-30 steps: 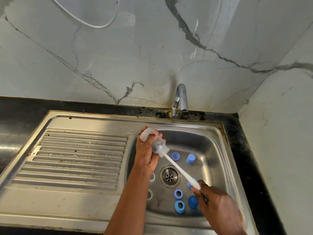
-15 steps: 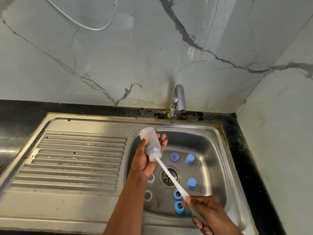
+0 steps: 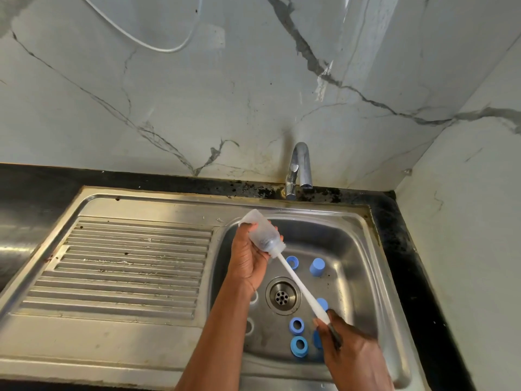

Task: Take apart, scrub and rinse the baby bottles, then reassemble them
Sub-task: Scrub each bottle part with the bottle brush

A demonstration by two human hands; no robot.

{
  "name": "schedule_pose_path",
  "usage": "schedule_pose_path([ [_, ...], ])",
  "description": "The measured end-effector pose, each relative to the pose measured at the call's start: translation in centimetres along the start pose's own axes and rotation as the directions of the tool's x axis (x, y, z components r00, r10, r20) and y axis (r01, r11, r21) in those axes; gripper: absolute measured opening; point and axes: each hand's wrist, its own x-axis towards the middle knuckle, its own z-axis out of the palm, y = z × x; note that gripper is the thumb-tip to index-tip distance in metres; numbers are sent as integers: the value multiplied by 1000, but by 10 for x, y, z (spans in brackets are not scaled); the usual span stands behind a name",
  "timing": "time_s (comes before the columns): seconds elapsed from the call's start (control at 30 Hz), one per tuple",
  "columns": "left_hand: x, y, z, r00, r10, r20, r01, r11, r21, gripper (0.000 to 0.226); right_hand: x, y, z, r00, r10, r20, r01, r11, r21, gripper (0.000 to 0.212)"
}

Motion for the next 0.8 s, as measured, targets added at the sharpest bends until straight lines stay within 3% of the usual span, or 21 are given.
schedule_pose_path([
  [0.07,-2,5,-8,998,-33,56,34,999,-20,64,-1,1,-3,991,121,54,-128,980,151,23],
  [0.13,-3,11,-15,994,-14,106,13,1000,11,74,-1,1,-5,959,241,149,-275,922,272,21],
  [0.2,-5,11,-16,995,1,99,-7,998,70,82,0,-5,-10,888,317,333,-438,804,402,9],
  [0.27,-4,8,-16,999,-2,43,-1,997,72,79,1,-13,-13,768,341,542,-615,632,472,14],
  [0.33,-5,5,-13,1000,-8,25,7,998,69,65,-2,-16,-10,730,347,589,-654,602,457,16],
  [0.4,-5,0,-12,999,-26,22,25,999,48,56,-4,-12,-6,778,369,509,-607,653,454,14],
  [0.47,-4,-4,-12,998,-55,8,55,998,3,57,-6,-8,-3,873,339,351,-470,777,418,16],
  [0.57,-2,-8,-4,997,-45,-65,44,999,-14,75,-8,0,3,988,139,64,-147,978,146,12],
  [0.6,-2,-8,2,996,-25,-85,25,1000,-2,76,-9,1,8,997,73,-22,-71,995,65,4],
  [0.7,-3,-10,14,987,13,-160,-13,1000,1,62,-12,2,19,986,-1,-167,-7,999,-48,34],
  [0.8,-5,-12,14,974,-27,-223,10,997,-76,64,-12,2,18,966,-59,-254,25,991,-135,39],
])
